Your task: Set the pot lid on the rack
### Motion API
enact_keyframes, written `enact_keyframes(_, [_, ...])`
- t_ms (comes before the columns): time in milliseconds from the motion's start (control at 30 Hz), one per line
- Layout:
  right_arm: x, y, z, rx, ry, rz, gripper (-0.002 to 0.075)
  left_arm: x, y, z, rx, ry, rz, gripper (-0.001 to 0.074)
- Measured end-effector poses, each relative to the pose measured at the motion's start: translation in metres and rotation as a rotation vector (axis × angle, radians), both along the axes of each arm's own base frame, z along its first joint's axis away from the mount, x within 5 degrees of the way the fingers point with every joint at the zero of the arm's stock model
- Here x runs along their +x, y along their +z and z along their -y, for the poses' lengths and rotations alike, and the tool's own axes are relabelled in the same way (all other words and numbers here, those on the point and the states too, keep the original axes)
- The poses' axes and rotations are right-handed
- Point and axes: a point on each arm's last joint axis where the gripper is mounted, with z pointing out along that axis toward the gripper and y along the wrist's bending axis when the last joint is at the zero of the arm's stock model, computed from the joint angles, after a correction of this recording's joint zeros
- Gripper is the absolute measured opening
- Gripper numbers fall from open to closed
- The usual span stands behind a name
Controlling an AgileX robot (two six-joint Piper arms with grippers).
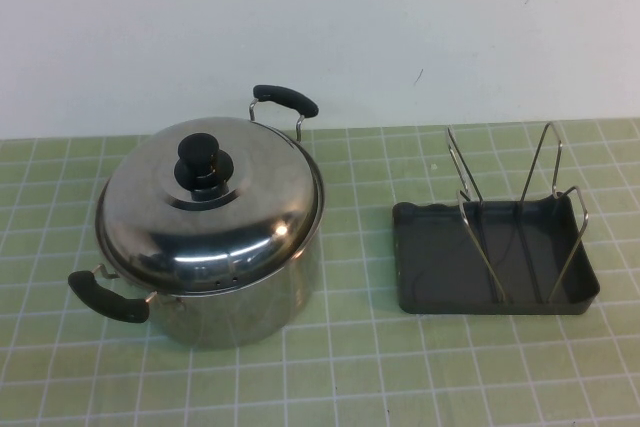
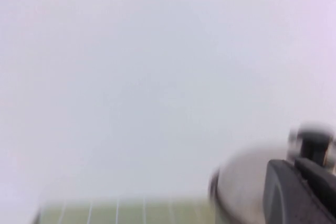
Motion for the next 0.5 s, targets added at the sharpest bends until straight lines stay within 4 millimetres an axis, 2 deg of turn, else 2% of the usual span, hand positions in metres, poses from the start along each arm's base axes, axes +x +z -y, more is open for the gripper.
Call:
enact_keyframes(267, [-0.014, 0.04, -0.003, -0.006, 0.039, 0.466, -0.0001, -0.012, 0.03, 0.004, -0.004, -0.048, 0.356, -0.0002])
enact_keyframes(400, [-0.02, 0.048, -0.001, -0.057, -0.007, 0.58, -0.0001, -0.015, 0.034, 0.005, -0.035, -0.075, 0.408, -0.0002])
enact_keyframes(500, [-0.02, 0.049, -0.002, -0.105, -0.022, 0.578, -0.0001, -0.011, 0.031, 0.004, -0.09, -0.076, 0.31, -0.0002])
